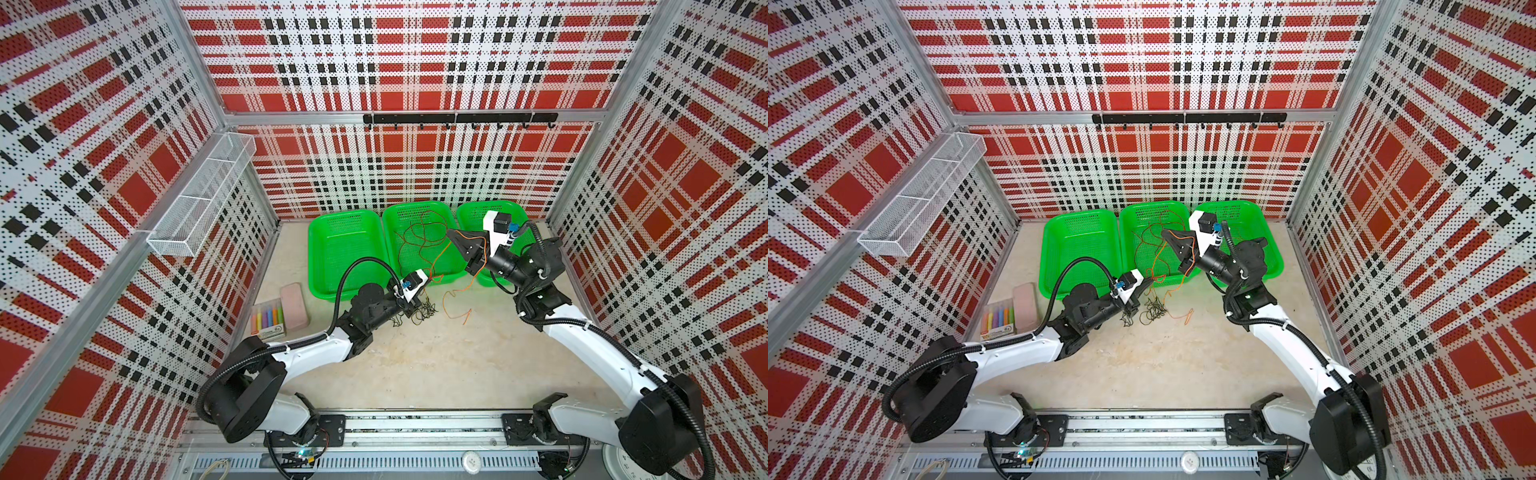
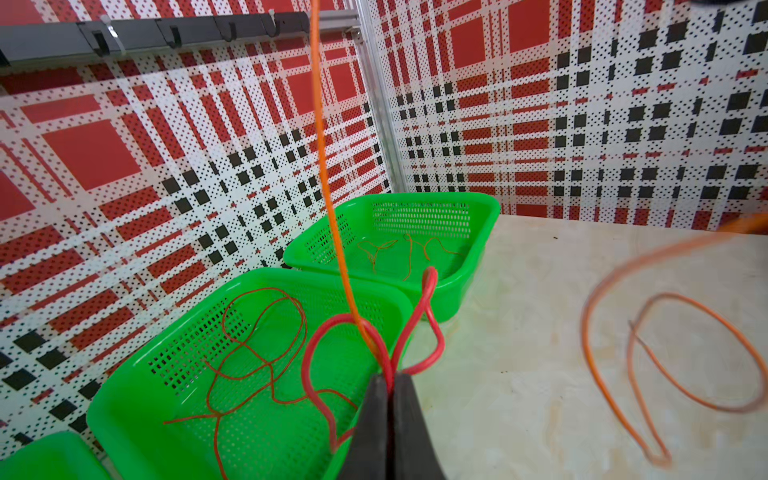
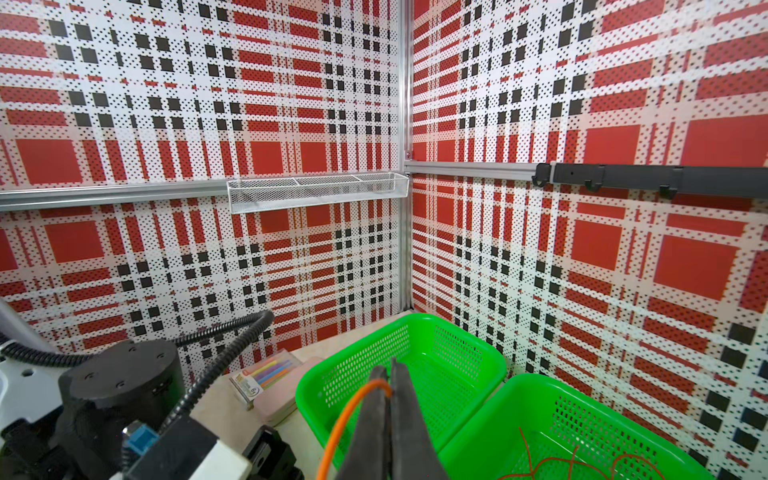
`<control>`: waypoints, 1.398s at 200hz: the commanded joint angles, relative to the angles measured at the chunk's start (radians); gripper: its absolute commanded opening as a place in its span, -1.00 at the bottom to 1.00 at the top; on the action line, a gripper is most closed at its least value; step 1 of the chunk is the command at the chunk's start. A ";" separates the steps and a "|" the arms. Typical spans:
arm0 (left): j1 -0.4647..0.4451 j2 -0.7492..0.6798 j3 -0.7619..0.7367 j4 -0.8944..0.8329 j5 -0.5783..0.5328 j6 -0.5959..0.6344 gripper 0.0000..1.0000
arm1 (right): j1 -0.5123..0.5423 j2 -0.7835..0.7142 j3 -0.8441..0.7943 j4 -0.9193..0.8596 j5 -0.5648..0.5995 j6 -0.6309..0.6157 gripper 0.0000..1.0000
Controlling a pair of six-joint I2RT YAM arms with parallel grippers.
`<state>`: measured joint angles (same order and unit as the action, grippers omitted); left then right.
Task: Untangle the cables
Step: 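Carry the orange wire with the right gripper over the basket nearest the right arm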
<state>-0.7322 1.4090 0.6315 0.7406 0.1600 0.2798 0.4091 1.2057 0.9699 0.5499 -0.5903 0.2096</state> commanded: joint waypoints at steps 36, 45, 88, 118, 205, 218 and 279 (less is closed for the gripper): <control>0.004 0.047 -0.049 0.039 -0.028 -0.054 -1.00 | -0.026 -0.071 0.222 -0.172 0.156 -0.107 -1.00; 0.002 0.054 -0.055 0.045 -0.028 -0.061 -1.00 | -0.035 -0.075 0.252 -0.189 0.165 -0.117 -1.00; -0.009 0.112 -0.069 0.063 -0.035 -0.081 -1.00 | -0.077 -0.053 0.382 -0.229 0.143 -0.114 -1.00; -0.032 0.142 -0.067 0.071 -0.032 -0.084 -1.00 | -0.085 -0.031 0.446 -0.303 0.164 -0.146 -1.00; -0.092 0.172 -0.082 0.073 -0.067 -0.105 -1.00 | -0.236 0.108 0.551 -0.423 0.354 -0.236 -1.00; -0.101 0.176 -0.076 0.073 -0.068 -0.105 -1.00 | -0.265 0.149 0.554 -0.406 0.377 -0.240 -1.00; -0.117 0.170 -0.077 0.072 -0.076 -0.119 -1.00 | -0.348 0.370 0.584 -0.364 0.475 -0.231 -1.00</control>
<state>-0.8413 1.5764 0.5510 0.7856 0.0948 0.1761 0.0853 1.5139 1.5139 0.1699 -0.1719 -0.0105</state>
